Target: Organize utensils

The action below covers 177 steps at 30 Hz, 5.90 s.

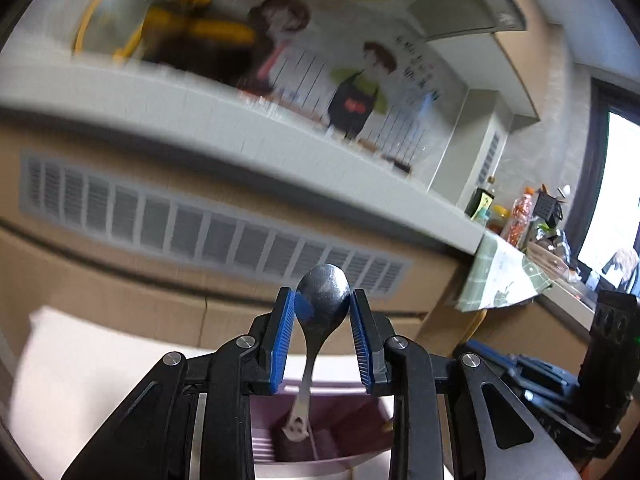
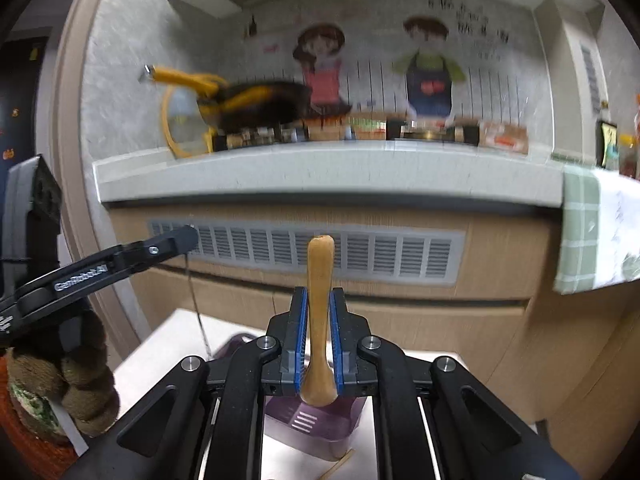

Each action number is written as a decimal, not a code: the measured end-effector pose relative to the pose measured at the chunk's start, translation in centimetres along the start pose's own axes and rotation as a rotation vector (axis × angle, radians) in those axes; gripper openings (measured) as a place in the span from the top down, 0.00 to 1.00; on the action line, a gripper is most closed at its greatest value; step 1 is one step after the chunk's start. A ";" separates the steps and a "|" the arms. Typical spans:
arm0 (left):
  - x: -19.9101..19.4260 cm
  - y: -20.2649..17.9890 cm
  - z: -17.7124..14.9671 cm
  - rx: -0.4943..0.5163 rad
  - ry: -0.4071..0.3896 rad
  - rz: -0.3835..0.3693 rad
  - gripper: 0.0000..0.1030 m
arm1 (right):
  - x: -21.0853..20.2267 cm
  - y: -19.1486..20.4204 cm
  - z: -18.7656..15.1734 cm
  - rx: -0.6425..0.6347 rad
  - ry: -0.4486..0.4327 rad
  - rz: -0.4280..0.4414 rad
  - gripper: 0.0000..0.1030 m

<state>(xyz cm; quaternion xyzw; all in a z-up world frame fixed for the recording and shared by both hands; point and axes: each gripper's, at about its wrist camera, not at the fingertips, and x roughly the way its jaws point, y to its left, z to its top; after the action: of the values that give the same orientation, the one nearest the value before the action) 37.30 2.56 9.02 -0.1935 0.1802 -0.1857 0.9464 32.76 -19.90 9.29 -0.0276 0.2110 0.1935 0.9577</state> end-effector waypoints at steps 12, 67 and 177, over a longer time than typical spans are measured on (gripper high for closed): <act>-7.0 3.0 -7.4 0.006 0.073 0.131 0.52 | -0.9 -0.8 -5.9 -0.018 0.144 -0.086 0.86; -15.9 6.0 -21.6 -0.044 0.381 0.325 0.52 | -4.9 11.1 -18.0 -0.224 0.326 -0.006 0.82; -13.2 -3.6 -15.7 0.094 0.222 0.221 0.97 | -11.2 1.3 -11.6 0.116 0.114 0.068 0.82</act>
<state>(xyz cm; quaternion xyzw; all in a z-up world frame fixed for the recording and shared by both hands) 18.40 0.35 0.61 -0.1064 0.2951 -0.1088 0.9433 18.35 -24.31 3.37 0.0241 0.2769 0.2113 0.9371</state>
